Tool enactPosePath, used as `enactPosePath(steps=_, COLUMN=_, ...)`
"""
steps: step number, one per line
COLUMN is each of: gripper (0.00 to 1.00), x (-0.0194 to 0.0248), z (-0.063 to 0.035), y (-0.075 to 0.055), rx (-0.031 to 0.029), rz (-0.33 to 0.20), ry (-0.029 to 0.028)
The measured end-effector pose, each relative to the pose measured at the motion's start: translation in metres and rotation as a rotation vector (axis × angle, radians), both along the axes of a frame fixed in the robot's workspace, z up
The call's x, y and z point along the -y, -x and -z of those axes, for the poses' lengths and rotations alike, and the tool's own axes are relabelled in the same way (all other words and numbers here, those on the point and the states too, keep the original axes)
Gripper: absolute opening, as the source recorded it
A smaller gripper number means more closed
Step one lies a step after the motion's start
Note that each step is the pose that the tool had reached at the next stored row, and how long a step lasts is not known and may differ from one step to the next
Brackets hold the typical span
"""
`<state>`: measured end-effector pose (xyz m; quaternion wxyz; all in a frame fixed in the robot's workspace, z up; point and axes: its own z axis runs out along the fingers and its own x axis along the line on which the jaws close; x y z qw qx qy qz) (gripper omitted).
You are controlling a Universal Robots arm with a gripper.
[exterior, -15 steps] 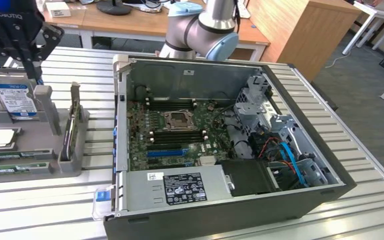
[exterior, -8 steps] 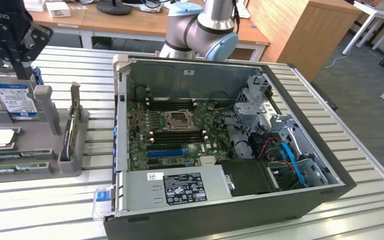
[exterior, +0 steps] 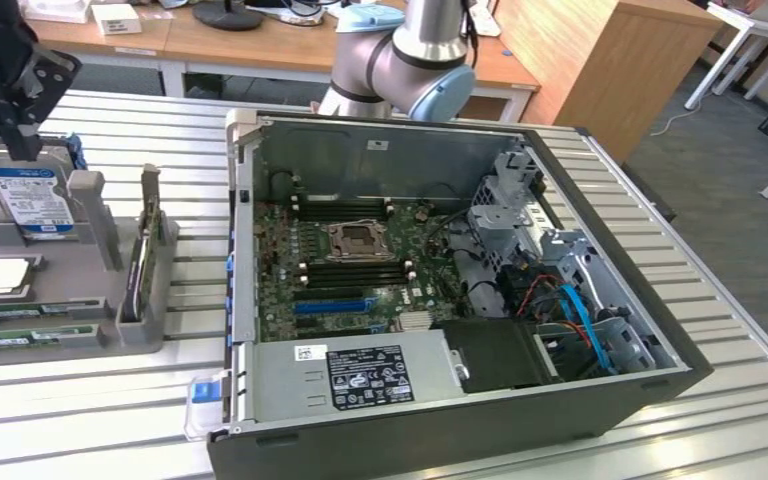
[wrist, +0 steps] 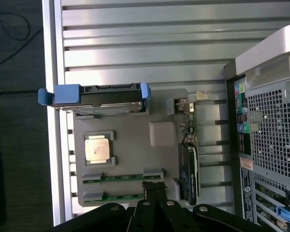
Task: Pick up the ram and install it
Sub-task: 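Reach for the ram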
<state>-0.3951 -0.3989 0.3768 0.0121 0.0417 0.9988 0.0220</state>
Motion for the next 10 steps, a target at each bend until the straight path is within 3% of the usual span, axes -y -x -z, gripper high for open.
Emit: enactPosePath(steps=10, gripper=0.11, x=0.0, z=0.002, y=0.0106, rx=-0.0019, rz=0.0, ry=0.0001)
